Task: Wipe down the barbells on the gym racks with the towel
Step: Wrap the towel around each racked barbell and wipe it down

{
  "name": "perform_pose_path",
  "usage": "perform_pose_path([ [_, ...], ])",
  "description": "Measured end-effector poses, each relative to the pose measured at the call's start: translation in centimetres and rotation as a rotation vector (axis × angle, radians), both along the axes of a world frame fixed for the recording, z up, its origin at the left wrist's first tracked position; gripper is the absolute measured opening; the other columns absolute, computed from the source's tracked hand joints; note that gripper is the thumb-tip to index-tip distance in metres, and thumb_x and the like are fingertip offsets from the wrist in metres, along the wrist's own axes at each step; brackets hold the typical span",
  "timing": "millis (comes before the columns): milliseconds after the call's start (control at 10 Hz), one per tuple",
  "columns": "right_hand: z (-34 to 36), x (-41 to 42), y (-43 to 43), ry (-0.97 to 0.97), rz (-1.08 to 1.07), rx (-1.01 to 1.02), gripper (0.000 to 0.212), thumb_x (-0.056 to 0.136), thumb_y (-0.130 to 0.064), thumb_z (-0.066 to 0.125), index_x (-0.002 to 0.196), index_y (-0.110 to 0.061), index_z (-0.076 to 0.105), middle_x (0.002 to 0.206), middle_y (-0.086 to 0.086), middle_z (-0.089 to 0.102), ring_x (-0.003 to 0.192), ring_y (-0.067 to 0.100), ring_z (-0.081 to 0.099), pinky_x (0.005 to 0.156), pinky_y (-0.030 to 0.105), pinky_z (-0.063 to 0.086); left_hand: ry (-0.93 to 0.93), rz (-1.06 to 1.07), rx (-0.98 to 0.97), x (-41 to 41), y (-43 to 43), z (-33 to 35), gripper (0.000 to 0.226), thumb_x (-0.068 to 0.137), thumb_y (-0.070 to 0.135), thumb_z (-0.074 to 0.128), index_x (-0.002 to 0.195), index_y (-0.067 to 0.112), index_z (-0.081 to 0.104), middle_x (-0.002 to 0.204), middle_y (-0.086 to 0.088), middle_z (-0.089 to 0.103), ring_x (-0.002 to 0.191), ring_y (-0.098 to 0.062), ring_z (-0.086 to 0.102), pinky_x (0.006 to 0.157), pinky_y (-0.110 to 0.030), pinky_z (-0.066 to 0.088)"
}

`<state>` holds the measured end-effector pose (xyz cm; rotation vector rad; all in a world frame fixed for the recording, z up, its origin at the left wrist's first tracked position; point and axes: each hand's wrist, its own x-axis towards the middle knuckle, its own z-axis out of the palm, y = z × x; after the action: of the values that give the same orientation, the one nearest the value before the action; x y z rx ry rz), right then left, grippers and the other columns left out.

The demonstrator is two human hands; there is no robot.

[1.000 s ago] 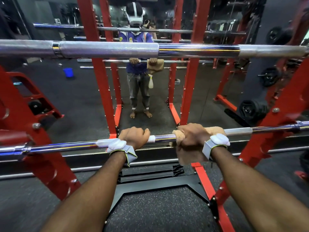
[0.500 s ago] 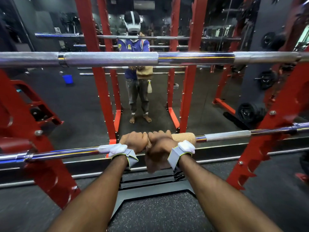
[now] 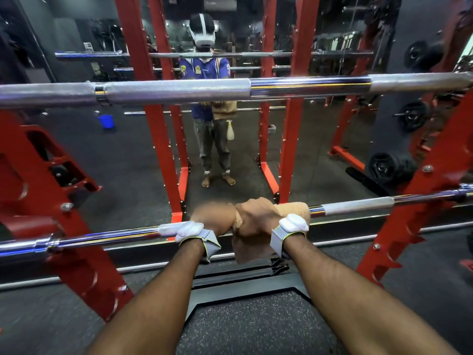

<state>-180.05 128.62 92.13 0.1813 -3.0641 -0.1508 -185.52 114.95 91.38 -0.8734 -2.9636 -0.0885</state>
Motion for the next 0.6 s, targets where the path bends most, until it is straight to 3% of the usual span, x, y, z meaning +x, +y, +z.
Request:
perform_pose_path([
  [200, -0.6, 1.8, 2.0, 0.134, 0.067, 0.003, 0.033, 0.078, -0.044, 0.061, 0.099, -0.019, 0.057, 0.099, 0.005, 0.071, 0.096, 0.033, 0.067, 0.071, 0.036, 0.039, 0.033, -0.033, -0.009, -0.2, -0.1, -0.4, 0.051, 0.1, 0.043, 0.02, 0.097, 0.013, 0.061, 0.101, -0.013, 0.068, 0.095, -0.033, 0.064, 0.077, -0.037, 0.048],
  [300, -0.9, 2.3, 4.0, 0.21, 0.062, -0.014, 0.031, 0.074, -0.046, 0.062, 0.093, -0.022, 0.055, 0.094, 0.003, 0.07, 0.091, 0.031, 0.068, 0.067, 0.036, 0.032, 0.042, -0.026, -0.028, 0.0, 0.2, -0.4, 0.044, 0.099, 0.04, 0.025, 0.102, 0.017, 0.063, 0.108, -0.011, 0.068, 0.103, -0.032, 0.063, 0.073, -0.034, 0.039],
  [600, -1.6, 4.4, 11.0, 0.228, 0.062, -0.006, 0.032, 0.072, -0.046, 0.067, 0.09, -0.023, 0.054, 0.092, 0.002, 0.071, 0.09, 0.031, 0.068, 0.066, 0.036, 0.034, -0.015, 0.149, 0.305, 0.6, 2.2, 0.4, 0.043, 0.093, 0.046, 0.041, 0.078, 0.02, 0.073, 0.085, -0.008, 0.071, 0.092, -0.033, 0.066, 0.071, -0.032, 0.045],
])
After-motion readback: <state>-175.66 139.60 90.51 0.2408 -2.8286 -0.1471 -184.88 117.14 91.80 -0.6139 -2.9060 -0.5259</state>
